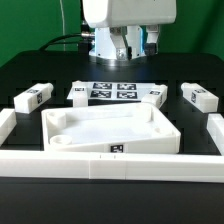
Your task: Assemble desk
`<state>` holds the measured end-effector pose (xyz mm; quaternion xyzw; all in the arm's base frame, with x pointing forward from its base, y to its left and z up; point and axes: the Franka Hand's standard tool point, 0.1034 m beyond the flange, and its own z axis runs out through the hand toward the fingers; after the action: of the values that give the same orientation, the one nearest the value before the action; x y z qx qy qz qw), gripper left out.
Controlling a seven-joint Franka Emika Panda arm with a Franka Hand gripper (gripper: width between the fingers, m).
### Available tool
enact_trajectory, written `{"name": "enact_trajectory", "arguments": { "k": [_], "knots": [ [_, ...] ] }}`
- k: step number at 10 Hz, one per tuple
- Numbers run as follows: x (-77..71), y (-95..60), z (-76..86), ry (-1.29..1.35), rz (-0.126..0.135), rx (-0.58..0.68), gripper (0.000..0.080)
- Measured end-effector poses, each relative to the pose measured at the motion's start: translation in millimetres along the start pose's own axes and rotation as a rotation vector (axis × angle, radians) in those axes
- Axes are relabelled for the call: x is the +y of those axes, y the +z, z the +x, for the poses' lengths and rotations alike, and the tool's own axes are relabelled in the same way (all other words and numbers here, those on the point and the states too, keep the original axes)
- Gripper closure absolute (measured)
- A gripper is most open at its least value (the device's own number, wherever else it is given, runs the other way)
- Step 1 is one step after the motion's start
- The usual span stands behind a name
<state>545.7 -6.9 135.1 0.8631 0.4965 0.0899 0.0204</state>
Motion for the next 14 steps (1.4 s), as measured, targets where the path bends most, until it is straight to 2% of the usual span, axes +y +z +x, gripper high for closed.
{"name": "enact_trajectory", "arguments": {
  "k": [2,3,4,7,9,11,14],
  "knots": [
    [-4.2,8.8,-20.2,-0.226,0.016,-0.032,0.0150],
    [-7.2,12.6,-24.6,-0.239,0.024,-0.041,0.0150],
    [-9.1,14.1,-27.8,-0.242,0.037,-0.047,0.0150],
    [-7.7,14.9,-31.2,-0.411,0.037,-0.058,0.0150],
    [-4.1,23.6,-44.7,-0.744,0.030,-0.063,0.0150],
    [-6.9,36.5,-46.7,-0.934,0.058,-0.081,0.0150],
    [-7.6,38.1,-48.1,-0.895,0.060,-0.082,0.0150]
  ]
}}
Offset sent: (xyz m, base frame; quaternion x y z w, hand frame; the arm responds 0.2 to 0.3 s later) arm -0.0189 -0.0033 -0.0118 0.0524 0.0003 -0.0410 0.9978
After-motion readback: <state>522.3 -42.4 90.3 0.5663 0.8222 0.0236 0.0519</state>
